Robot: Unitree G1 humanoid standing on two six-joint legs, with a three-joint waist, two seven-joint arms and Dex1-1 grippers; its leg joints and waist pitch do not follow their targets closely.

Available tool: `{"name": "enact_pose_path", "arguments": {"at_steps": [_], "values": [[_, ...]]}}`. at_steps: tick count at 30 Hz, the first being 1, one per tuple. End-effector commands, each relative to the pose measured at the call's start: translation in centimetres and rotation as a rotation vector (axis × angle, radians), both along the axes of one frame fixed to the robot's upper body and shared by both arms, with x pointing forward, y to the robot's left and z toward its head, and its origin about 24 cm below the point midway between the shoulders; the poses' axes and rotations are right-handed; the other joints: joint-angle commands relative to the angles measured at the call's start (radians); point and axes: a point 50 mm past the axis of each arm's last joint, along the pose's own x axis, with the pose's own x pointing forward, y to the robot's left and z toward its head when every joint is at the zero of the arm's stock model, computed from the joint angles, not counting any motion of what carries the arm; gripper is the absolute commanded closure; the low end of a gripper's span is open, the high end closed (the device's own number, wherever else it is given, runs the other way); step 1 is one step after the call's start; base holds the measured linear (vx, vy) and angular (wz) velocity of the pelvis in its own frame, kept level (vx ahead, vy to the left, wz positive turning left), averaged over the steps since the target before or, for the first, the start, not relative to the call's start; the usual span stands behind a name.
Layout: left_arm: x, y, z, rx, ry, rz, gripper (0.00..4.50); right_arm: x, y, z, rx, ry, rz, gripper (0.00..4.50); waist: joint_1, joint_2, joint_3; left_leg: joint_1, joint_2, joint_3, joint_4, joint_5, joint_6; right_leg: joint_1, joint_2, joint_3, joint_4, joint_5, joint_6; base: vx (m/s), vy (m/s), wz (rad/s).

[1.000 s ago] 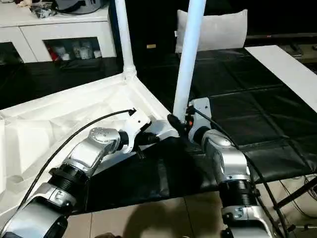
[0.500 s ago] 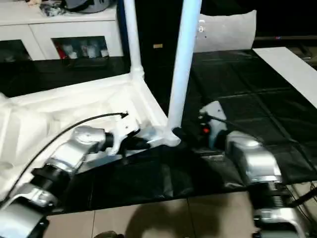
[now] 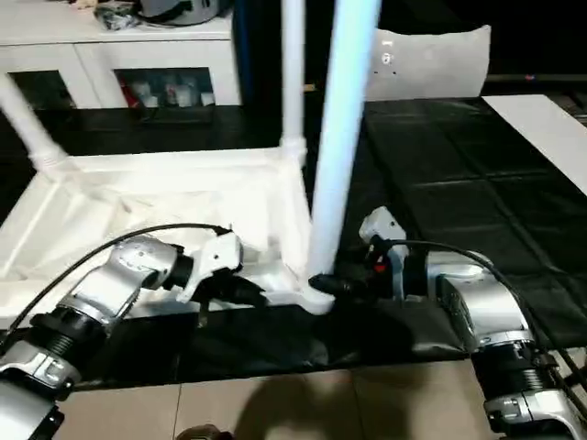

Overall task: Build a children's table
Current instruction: Rotate leg to tighten

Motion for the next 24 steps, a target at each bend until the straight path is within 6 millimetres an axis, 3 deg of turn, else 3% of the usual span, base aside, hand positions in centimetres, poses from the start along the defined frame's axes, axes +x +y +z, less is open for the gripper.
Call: {"name": "enact_pose_path", "arguments": {"at_steps": [1, 6, 17, 21, 24], "values": [[-0.5, -1.0, 0.5, -0.015, -0.014, -0.094, 4.5, 0.0, 0.1, 0.5, 0.015, -0.012, 0.014, 1.67, -0.005, -0.014, -0.074, 0.02, 0.044, -0.008, -0.068, -0.209, 0.051, 0.05, -0.065, 0.05, -0.074, -0.285, -0.19, 0.0, 0.0, 0.0], [-0.6, -1.0, 0.4, -0.016, -0.011, -0.1, 4.5, -0.1, 0.4, 0.4, 0.027, 0.003, 0.042, 2.2, -0.005, -0.015, -0.076, 0.017, 0.043, -0.009, -0.067, -0.195, 0.054, 0.052, -0.064, 0.049, -0.071, -0.264, -0.191, 0.0, 0.0, 0.0], [-0.7, -1.3, 0.6, -0.072, 0.024, -0.058, 4.5, -0.9, 1.5, 0.2, 0.11, 0.062, 0.041, 2.51, -0.005, -0.019, -0.074, 0.017, 0.042, -0.008, -0.067, -0.188, 0.057, 0.05, -0.064, 0.05, -0.074, -0.289, -0.181, 0.0, 0.0, 0.0], [0.1, -2.3, 0.5, -0.1, 0.033, 0.107, 4.5, 0.8, 2.2, -0.7, 0.059, 0.035, -0.239, 2.51, -0.013, -0.017, -0.071, 0.019, 0.039, -0.011, -0.072, -0.219, 0.027, 0.047, -0.065, 0.047, -0.082, -0.355, -0.161, 0.0, 0.0, 0.0], [0.9, -3.4, 0.7, -0.122, 0.023, 0.237, 4.5, 2.2, 2.5, -1.1, 0.039, 0.053, -0.455, 2.51, -0.03, -0.018, -0.066, 0.02, 0.033, -0.012, -0.075, -0.25, 0.0, 0.045, -0.062, 0.044, -0.088, -0.414, -0.144, 0.0, 0.0, 0.0]]}}
